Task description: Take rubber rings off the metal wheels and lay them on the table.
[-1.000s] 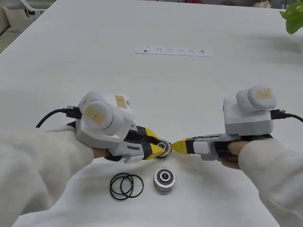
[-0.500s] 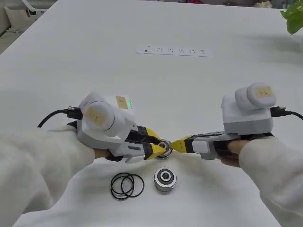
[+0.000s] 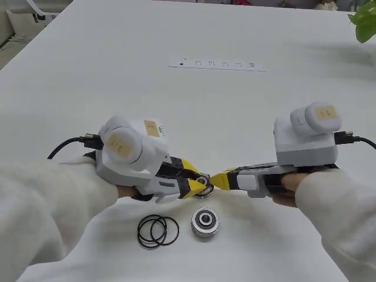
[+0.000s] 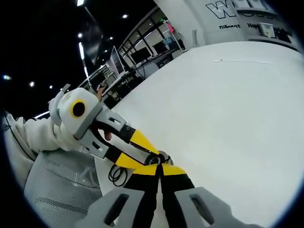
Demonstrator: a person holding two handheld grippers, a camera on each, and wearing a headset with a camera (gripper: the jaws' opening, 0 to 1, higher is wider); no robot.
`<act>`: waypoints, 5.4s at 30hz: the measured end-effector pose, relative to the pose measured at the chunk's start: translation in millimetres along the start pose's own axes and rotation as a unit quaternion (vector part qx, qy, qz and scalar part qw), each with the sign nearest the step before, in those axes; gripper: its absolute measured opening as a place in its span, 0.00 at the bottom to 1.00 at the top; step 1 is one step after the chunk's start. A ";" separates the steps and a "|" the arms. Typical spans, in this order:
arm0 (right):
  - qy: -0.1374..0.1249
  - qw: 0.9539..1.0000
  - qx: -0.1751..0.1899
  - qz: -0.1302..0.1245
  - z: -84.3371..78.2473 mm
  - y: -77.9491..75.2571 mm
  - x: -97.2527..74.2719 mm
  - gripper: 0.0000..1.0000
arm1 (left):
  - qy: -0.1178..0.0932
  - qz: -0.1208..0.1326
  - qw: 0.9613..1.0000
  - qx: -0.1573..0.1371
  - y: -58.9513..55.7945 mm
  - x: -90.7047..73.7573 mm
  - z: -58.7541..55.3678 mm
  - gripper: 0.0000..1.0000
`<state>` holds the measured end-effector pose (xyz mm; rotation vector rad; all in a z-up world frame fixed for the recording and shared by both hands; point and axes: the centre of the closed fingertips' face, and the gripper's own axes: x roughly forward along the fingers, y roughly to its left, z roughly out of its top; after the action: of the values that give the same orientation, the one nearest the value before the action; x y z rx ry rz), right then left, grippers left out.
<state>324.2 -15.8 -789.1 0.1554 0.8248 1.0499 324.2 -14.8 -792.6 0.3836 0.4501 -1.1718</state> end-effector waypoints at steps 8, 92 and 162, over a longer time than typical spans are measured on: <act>-0.001 1.000 -0.002 0.003 0.8 0.7 0.3 0.00 | -0.003 0.000 1.000 0.000 0.4 0.1 0.1 0.13; -0.065 0.997 0.012 0.036 34.0 21.7 -13.9 0.00 | -0.038 0.058 0.997 0.013 1.4 -131.7 68.7 0.81; 0.092 0.990 -0.028 0.106 -32.5 73.0 26.7 0.00 | -0.012 0.124 0.987 -0.102 -33.1 -180.0 -23.9 0.87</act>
<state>257.2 35.2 -790.5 0.1011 0.9593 1.3011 232.5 128.0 -720.1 0.2397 0.4814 -0.8785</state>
